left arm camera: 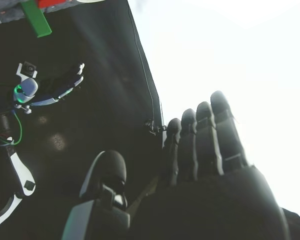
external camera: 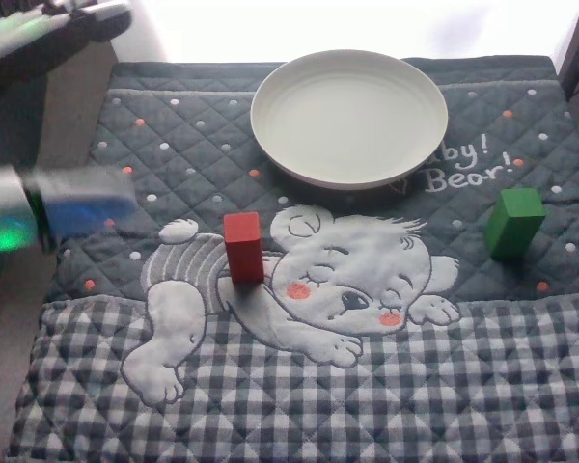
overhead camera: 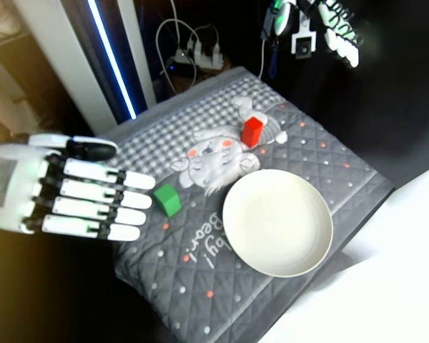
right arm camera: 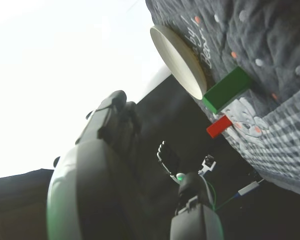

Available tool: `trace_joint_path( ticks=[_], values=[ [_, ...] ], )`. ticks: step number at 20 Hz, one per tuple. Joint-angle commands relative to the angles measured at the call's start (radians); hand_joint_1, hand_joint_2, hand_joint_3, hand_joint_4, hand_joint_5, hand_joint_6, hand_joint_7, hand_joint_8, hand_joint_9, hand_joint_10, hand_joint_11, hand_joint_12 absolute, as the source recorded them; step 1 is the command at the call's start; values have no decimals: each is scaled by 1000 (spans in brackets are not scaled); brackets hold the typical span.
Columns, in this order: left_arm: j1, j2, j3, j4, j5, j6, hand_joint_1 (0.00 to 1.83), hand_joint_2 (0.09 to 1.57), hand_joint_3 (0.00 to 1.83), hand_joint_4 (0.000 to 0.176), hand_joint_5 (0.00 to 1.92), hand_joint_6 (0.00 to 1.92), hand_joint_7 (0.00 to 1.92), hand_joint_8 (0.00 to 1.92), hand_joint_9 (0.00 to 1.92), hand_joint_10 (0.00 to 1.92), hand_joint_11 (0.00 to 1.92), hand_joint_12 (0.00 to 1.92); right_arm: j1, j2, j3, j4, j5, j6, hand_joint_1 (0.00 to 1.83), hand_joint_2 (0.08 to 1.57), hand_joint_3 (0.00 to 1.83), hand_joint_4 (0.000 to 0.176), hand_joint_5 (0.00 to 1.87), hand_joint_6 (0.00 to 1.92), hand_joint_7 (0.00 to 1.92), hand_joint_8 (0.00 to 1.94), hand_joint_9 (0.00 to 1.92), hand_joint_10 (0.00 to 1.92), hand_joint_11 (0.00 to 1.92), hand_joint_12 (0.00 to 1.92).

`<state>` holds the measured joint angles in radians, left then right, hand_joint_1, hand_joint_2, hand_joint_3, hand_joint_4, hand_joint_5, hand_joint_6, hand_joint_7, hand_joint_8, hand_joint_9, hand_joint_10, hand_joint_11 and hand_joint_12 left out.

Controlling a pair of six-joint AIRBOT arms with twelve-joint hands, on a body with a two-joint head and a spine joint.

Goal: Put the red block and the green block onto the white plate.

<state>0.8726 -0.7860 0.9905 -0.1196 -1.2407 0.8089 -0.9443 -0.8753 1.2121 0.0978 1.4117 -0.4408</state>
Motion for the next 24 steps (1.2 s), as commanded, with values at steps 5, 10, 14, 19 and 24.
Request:
trace_joint_path(
  ticks=[5,10,14,19,24],
  values=[
    [-62,-41,24,34,-37,-3,790,890,0,110,172,0,87,3,66,17,63,205,6,-14,24,25,114,7,823,1002,0,176,89,3,2,0,9,0,0,146],
    [-138,-108,65,90,42,-24,704,908,4,17,203,9,66,1,78,6,65,214,6,-46,53,-2,81,47,971,944,0,128,150,2,161,8,139,0,73,249],
    [-143,-114,67,94,47,-24,770,898,2,30,226,2,78,0,88,1,1,380,7,-54,64,-10,73,58,998,945,0,126,127,1,69,0,14,0,0,107],
    [-148,-133,74,95,51,-25,792,884,0,0,237,0,103,0,106,2,0,525,7,-57,67,-12,73,59,1071,940,0,114,131,4,63,0,6,0,8,101],
    [-161,-170,93,114,80,-34,875,832,0,66,222,0,99,0,73,0,0,425,8,-75,88,-14,64,75,1032,928,0,112,134,2,71,1,24,3,19,110]
  ],
)
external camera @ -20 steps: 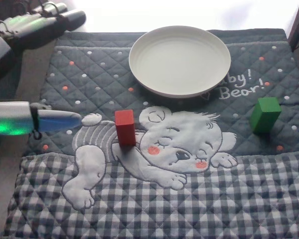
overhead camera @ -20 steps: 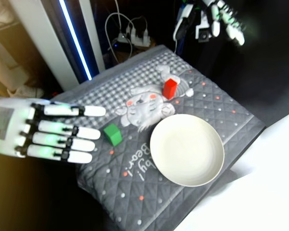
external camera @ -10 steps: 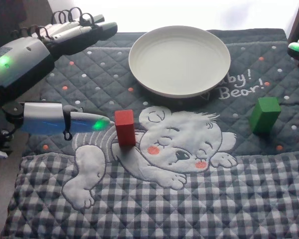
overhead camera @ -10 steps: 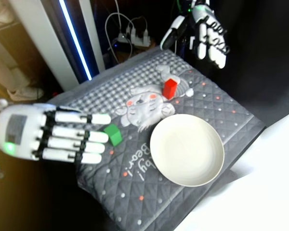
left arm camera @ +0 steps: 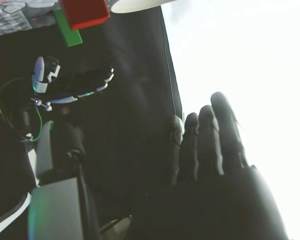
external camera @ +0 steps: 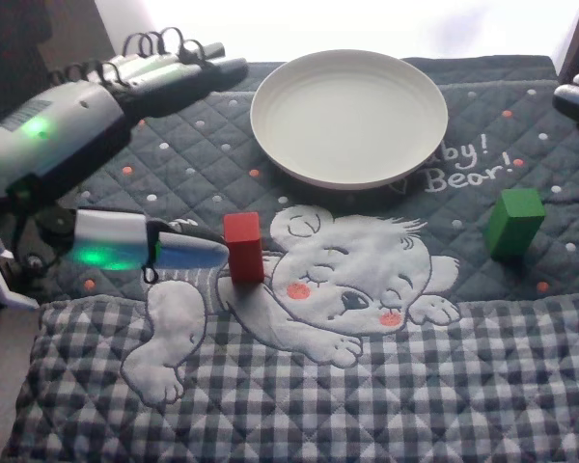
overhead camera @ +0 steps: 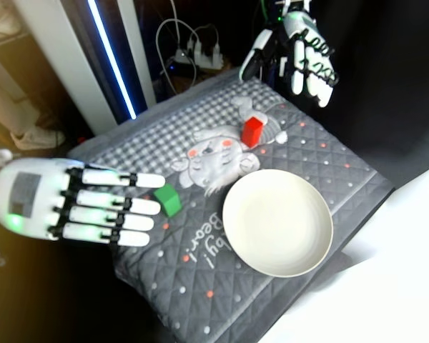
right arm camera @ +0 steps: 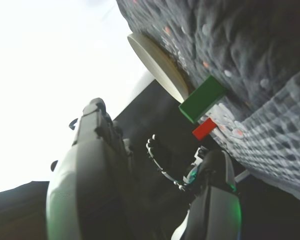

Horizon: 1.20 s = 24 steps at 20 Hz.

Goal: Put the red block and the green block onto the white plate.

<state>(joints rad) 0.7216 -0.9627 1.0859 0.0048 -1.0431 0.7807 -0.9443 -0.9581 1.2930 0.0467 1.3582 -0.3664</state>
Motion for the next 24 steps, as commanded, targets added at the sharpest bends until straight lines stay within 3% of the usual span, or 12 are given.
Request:
trace_joint_path(
  ticks=[1,3,7,8,10,11,13,16,18,19,21,24],
  values=[
    [-16,0,4,-4,-115,-13,847,828,0,87,214,0,95,0,74,1,0,418,9,7,11,38,116,10,1004,929,0,133,132,1,36,0,4,0,27,116],
    [-20,-1,5,1,-115,-15,816,830,0,58,219,1,91,0,83,2,0,481,10,8,15,37,113,19,958,932,0,154,105,0,17,0,16,1,63,256],
    [-25,-10,14,3,-114,-15,865,818,0,57,216,0,91,1,88,3,0,482,54,7,27,16,94,28,914,943,5,176,136,8,57,14,34,11,0,460],
    [-25,-7,13,3,-119,-17,881,824,0,51,219,1,90,0,84,1,0,477,97,3,28,-23,61,28,892,948,3,176,137,4,61,7,41,8,0,476],
    [-17,6,9,2,-131,-41,888,849,5,31,219,1,76,1,67,1,0,438,192,-15,38,-121,-21,28,870,962,0,129,126,2,56,1,51,4,0,600],
    [-17,6,10,7,-125,-49,880,841,0,28,225,3,77,2,68,3,0,429,205,-16,38,-142,-29,29,938,931,0,139,141,3,74,3,36,3,0,383],
    [-18,5,12,11,-119,-49,845,831,0,61,204,0,79,3,70,4,0,427,205,-12,39,-150,-38,35,987,912,0,174,163,4,85,2,34,2,0,372],
    [-18,3,14,11,-109,-49,805,826,0,70,196,0,88,5,74,4,0,431,205,-10,43,-164,-56,45,1017,918,2,154,158,3,80,0,19,1,0,183],
    [-19,-3,16,11,-94,-49,798,822,0,75,199,2,97,8,75,4,0,430,205,-11,43,-170,-63,45,1028,922,2,170,170,3,71,0,2,0,1,137],
    [-19,-10,19,12,-80,-49,799,817,0,107,200,2,100,8,83,7,0,430,205,-12,43,-172,-71,45,1027,918,0,175,168,1,41,0,0,0,0,172],
    [-27,-33,32,27,-40,-49,851,818,0,85,214,2,128,4,141,8,0,551,205,-17,47,-175,-84,45,995,901,0,149,173,1,54,4,0,0,0,25],
    [-40,-65,54,42,19,-49,867,834,0,65,220,2,177,2,222,4,0,845,206,-27,53,-177,-107,45,906,895,0,142,197,9,60,4,0,0,0,0]
  ],
)
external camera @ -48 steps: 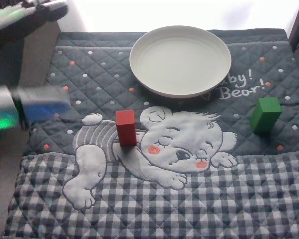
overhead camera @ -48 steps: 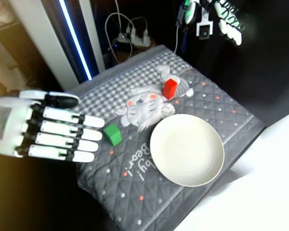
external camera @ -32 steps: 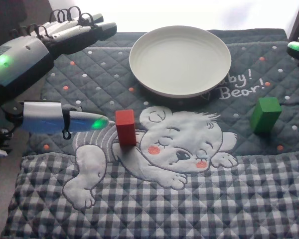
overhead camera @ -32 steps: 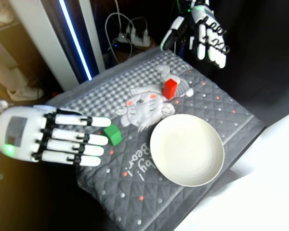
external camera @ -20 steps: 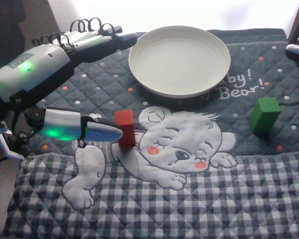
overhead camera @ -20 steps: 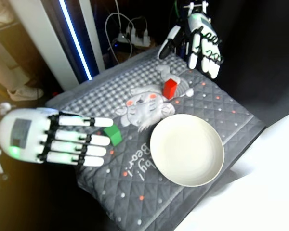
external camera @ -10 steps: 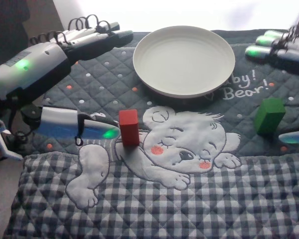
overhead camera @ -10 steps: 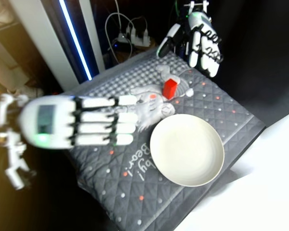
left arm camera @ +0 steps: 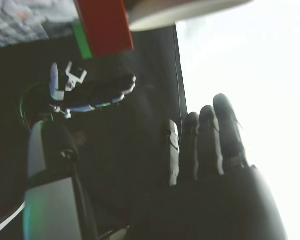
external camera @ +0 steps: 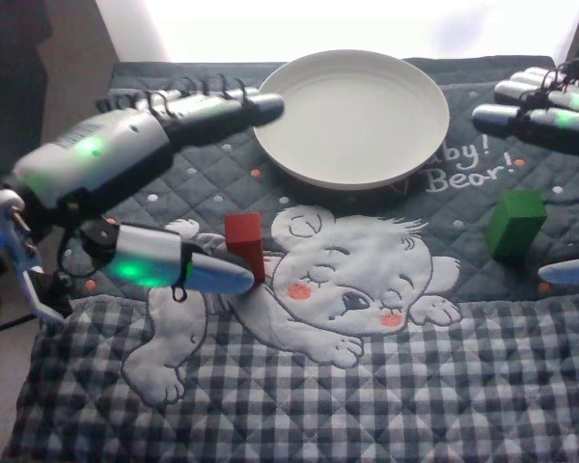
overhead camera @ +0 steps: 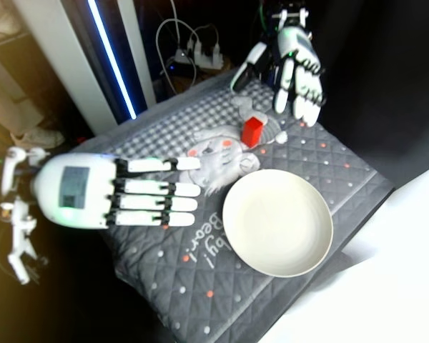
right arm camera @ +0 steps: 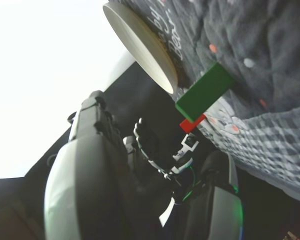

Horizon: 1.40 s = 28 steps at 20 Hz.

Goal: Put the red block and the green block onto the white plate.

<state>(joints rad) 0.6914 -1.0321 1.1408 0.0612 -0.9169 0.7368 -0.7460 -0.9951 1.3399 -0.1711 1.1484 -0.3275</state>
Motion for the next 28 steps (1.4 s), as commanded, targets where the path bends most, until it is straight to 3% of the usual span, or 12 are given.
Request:
trace_joint_path(
  ticks=[1,2,3,5,8,10,15,16,18,20,22,28],
  values=[
    [-10,-3,6,-11,-87,-5,893,829,0,22,234,6,184,4,231,7,17,862,7,4,10,41,95,6,928,873,0,157,245,6,92,3,28,3,145,77],
    [-10,-10,12,-9,-69,-5,916,833,0,6,242,4,187,2,225,3,3,879,8,-5,17,41,86,8,966,869,0,156,276,12,104,4,37,5,181,99],
    [-10,-14,16,-9,-60,-5,922,833,0,30,269,6,182,0,189,7,0,803,8,-11,21,41,82,12,974,883,1,142,328,8,158,4,101,10,240,140],
    [-11,-27,28,-9,-36,-5,991,865,3,45,262,4,132,5,90,12,0,472,8,-25,30,41,65,19,976,904,6,128,354,8,194,10,140,15,282,166],
    [-17,-47,51,-6,9,-5,946,853,0,18,342,3,271,5,234,7,0,736,8,-42,43,41,41,19,988,922,1,103,405,6,289,10,218,14,309,205],
    [-23,-59,65,-2,34,-5,976,859,2,0,375,9,329,17,300,23,32,772,8,-52,52,43,31,19,988,907,0,113,425,9,296,7,217,9,292,205],
    [-38,-89,91,5,65,0,919,978,1,0,568,1,700,5,640,20,109,1028,8,-67,63,51,22,20,939,885,0,110,464,0,369,0,333,1,97,844],
    [-40,-93,94,5,67,1,903,1008,2,0,663,5,821,11,688,13,15,1147,8,-69,64,53,21,20,985,905,7,94,492,6,413,8,373,8,104,950],
    [-44,-96,97,5,71,4,919,1025,4,0,684,5,846,9,675,4,2,1064,8,-72,67,54,19,20,997,915,2,91,508,2,438,3,398,7,137,928],
    [-45,-96,98,5,76,7,966,1054,1,0,730,4,938,15,805,58,53,1328,8,-75,70,55,15,20,1020,928,0,56,567,0,512,0,499,6,277,835],
    [-45,-96,98,5,80,7,969,1029,0,0,756,1,969,13,871,99,214,1306,8,-78,74,55,7,20,1048,950,0,22,683,2,649,4,667,19,327,957],
    [-45,-96,97,7,81,7,971,999,0,0,772,2,961,5,872,85,294,1177,8,-84,80,58,-4,20,1086,961,0,0,817,2,975,15,949,44,446,1254]
  ],
)
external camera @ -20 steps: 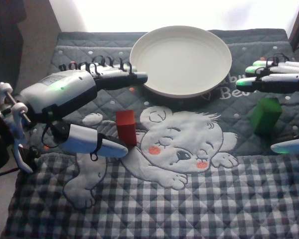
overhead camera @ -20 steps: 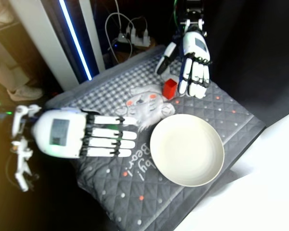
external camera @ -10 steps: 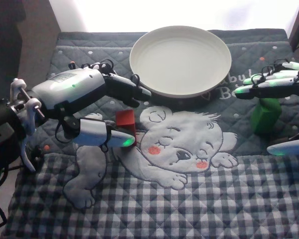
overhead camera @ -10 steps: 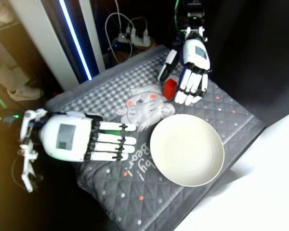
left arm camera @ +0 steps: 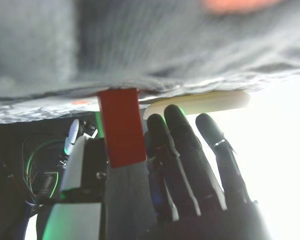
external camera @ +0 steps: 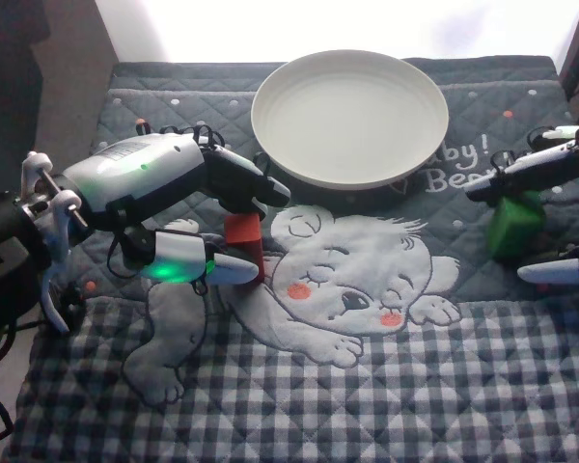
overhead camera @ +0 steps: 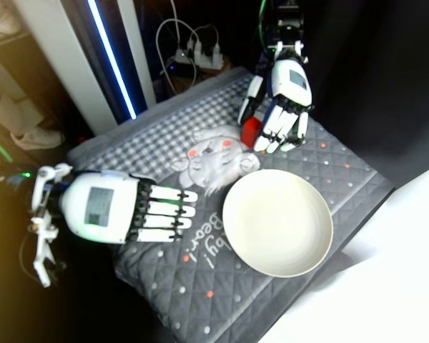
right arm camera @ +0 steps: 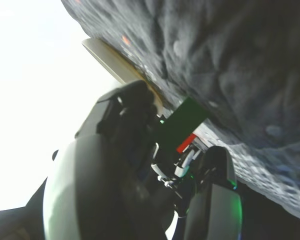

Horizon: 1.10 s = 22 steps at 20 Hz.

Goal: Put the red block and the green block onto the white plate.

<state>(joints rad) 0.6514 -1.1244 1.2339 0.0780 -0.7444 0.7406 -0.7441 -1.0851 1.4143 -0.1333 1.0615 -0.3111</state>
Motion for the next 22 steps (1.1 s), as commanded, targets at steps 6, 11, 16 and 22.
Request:
trace_joint_path(
  ticks=[6,11,16,22],
  values=[
    [-5,-6,4,-3,-77,3,973,981,0,0,773,3,968,0,879,62,283,1158,6,1,8,21,80,3,1096,969,2,0,874,5,1083,17,1110,96,622,1295],
    [-5,-15,8,0,-73,3,1172,1095,6,0,1007,894,922,345,956,54,425,1337,6,-5,11,21,80,3,1291,1051,5,0,1069,560,1178,857,1175,578,858,1374],
    [-5,-16,10,0,-74,3,1262,1081,0,0,1243,377,948,1203,869,1021,602,1665,6,-6,13,20,80,3,1271,1032,1,0,1121,649,1257,629,1185,975,1081,1388],
    [-42,16,8,1,-137,4,1278,1070,2,0,1322,107,996,1205,935,1038,681,1603,43,39,13,28,150,4,1277,1024,0,0,1178,519,1244,683,1104,991,896,1377]
  ],
)
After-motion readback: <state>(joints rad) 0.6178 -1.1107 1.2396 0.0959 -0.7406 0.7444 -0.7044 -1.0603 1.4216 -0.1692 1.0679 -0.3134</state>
